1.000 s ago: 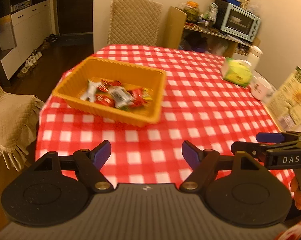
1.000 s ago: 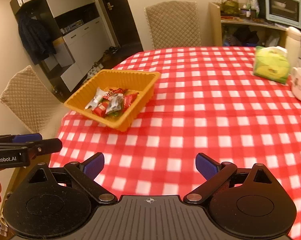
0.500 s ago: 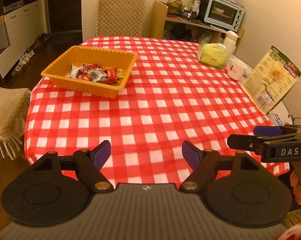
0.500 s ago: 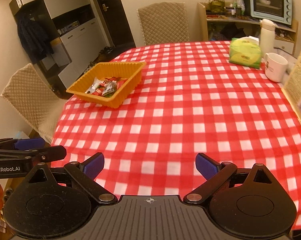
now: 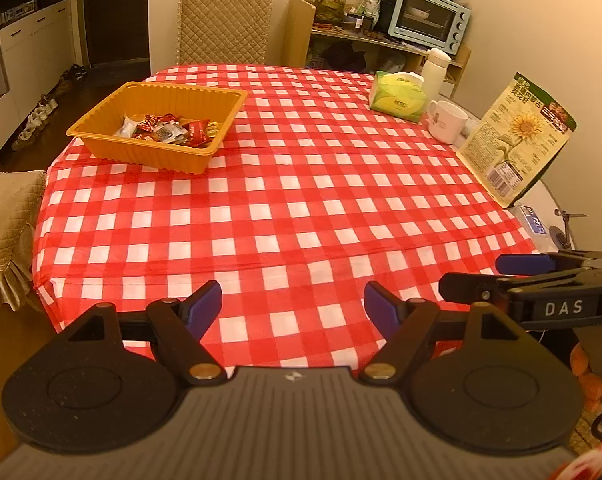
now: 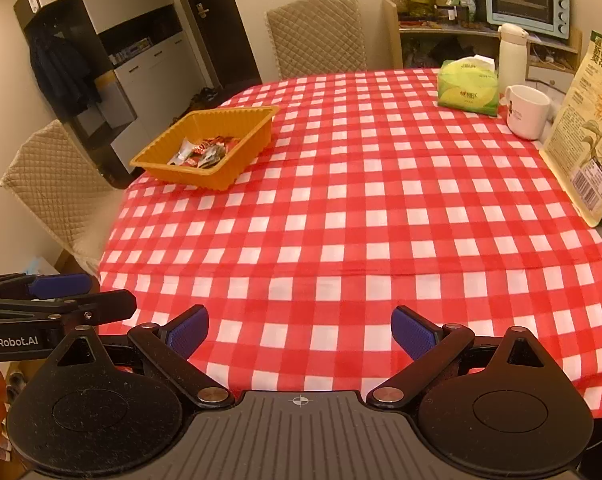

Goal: Organize snacks

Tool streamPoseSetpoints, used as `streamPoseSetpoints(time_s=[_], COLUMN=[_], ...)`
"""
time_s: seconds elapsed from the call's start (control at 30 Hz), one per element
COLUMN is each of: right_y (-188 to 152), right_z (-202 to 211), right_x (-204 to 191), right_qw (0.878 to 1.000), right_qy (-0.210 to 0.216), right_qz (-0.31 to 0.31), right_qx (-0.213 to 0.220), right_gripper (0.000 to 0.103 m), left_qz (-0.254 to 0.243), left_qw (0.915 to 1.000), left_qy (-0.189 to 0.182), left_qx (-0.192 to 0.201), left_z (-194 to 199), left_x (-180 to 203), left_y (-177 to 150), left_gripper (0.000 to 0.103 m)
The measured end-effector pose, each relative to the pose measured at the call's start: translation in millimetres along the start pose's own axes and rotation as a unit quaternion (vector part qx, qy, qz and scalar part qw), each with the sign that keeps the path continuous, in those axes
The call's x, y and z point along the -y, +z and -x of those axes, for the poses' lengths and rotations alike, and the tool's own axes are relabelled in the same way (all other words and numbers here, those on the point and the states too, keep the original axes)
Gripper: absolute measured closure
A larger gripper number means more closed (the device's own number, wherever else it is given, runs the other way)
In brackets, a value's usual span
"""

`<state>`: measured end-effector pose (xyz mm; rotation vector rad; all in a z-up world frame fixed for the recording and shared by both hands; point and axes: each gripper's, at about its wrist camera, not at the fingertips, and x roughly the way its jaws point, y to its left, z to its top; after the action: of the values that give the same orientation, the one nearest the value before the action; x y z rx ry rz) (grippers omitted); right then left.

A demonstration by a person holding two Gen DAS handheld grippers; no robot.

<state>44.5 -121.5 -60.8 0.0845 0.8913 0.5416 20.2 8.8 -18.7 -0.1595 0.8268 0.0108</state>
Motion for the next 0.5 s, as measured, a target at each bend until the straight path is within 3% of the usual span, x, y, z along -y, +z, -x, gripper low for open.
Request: streamPoseSetpoints(time_s=[0.5], right_y=[-1.4], right_z=[4.7], right_x=[6.7], right_qw=[1.000], right_qy=[-0.004], right_qz=[-0.008], right_qx=[0.002], right_gripper=[0.006], left_qz=[-0.006], left_qw=[1.0000], left_qy=[-0.004], left_qx=[0.002], left_z=[1.3], left_x=[7.1], left_y=[0.0], left_gripper=[0.026])
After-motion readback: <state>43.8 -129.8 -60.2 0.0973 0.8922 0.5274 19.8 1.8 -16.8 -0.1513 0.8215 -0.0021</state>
